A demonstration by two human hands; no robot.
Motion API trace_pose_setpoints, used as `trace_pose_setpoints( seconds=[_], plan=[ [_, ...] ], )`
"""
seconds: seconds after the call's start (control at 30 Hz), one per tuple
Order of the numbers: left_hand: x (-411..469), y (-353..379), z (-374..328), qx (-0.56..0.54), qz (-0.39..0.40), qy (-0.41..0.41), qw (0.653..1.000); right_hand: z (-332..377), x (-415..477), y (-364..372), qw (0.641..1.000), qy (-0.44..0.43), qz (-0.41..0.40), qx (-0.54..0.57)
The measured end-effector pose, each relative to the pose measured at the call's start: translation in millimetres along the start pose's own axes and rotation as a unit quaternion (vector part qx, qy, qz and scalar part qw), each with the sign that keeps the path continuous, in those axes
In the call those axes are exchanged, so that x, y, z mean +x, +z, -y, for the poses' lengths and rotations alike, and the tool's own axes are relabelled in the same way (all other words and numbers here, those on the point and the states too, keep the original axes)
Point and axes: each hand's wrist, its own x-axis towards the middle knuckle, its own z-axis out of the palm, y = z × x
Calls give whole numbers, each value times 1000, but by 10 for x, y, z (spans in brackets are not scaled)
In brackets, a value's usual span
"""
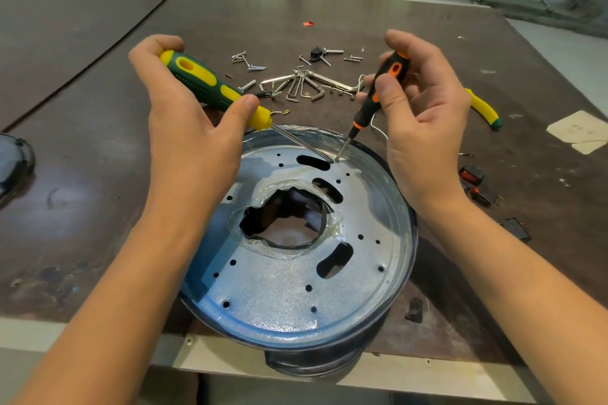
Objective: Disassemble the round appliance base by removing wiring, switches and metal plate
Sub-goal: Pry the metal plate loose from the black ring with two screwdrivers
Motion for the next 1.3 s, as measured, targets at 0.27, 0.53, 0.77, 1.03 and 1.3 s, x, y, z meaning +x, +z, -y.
trace_pose_setpoints(
  seconds=[0.27,0.53,0.77,1.03,1.3],
  plan=[
    [-18,6,-14,4,-1,5,1000,26,16,-3,1000,-13,-4,-8],
    [-19,2,-20,13,1,-3,1000,33,-3,4,999,-19,28,1],
    [-16,7,-15,21,-6,2,1000,48,-7,-4,999,-41,19,-9],
    [-13,1,7,25,-9,3,1000,60,2,-10,999,-34,5,-19],
    [-15,0,10,26,-11,2,1000,34,0,3,1000,-13,11,0]
  ],
)
